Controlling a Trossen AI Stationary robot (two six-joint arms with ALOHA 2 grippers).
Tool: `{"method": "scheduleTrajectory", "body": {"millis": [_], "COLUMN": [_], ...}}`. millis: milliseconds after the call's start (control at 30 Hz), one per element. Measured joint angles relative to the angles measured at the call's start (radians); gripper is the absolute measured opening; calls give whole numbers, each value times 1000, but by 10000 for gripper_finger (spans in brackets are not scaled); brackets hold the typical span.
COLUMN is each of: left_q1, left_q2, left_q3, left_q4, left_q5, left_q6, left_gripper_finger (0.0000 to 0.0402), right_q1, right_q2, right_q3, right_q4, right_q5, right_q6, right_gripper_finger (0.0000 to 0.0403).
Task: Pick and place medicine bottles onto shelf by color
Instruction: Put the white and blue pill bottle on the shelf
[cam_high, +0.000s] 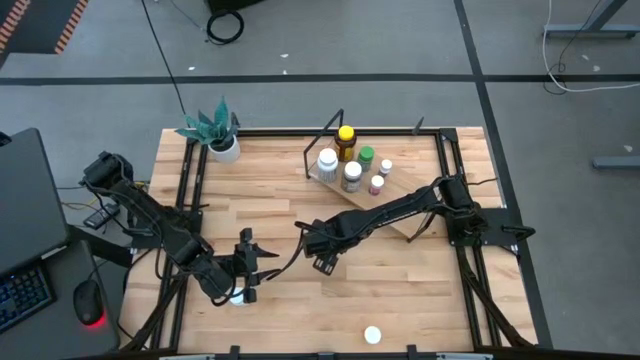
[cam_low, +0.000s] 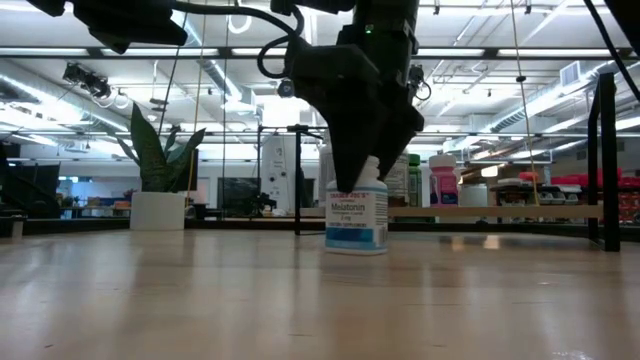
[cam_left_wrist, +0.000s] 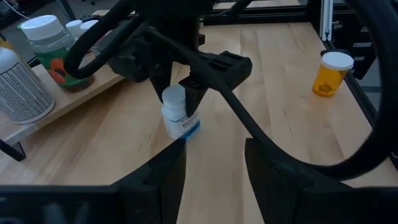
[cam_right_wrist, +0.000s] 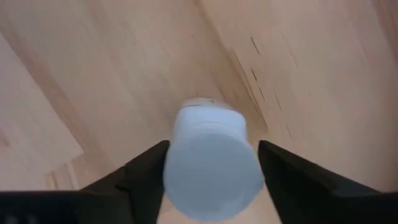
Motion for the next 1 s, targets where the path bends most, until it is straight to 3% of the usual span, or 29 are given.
{"method": "scheduleTrajectory", "body": {"millis": [167,400,800,1000], "left_q1": [0,0,-13,-13], "left_q2": [0,0,0,0], "left_q3": [0,0,0,0], "left_q4": [0,0,0,-3], "left_q5": [0,0,1,1], "left_q6": [0,-4,-6,-25], "left_gripper_finger": [172,172,172,172], "right_q1": [0,4,-15,-58], "right_q2": [-1,-81,-321,-429], "right_q3": [0,-1,0,-63], "right_q4": [0,-125,-395,-421], "right_q5": [-5,-24,153,164], "right_q6": [-40,-35,-18,-28], "right_gripper_finger": [184,182,186,191]}}
